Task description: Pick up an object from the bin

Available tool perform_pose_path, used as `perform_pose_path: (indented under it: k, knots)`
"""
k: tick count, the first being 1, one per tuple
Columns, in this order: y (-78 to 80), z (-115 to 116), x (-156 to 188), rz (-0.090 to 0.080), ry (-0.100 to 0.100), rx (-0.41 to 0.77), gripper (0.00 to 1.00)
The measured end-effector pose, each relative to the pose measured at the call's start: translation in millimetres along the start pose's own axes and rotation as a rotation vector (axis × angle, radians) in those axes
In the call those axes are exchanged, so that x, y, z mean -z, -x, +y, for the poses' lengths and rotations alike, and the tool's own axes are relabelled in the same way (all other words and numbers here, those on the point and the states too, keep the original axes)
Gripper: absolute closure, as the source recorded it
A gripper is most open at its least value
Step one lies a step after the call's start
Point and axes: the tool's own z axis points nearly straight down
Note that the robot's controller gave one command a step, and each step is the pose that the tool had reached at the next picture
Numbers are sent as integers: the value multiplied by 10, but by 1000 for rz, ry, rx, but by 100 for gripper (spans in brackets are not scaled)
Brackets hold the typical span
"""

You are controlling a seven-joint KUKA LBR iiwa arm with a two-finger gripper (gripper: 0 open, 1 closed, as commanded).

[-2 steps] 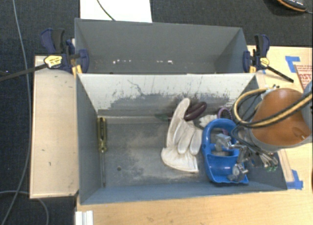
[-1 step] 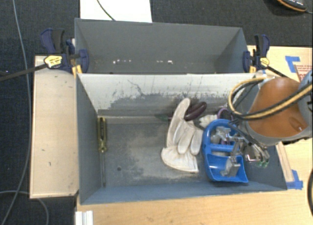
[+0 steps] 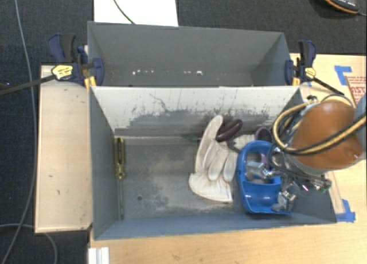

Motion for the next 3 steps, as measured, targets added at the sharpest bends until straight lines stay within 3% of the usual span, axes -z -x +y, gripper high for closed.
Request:
perform_pose_path:
  k: [1, 2, 3]
  knots:
    - [-20, -38, -121, -10, -4, -73, 0]
    - [-146, -258, -77, -36, -22, 584, 100]
    - [-146, -258, -77, -36, -22, 582, 100]
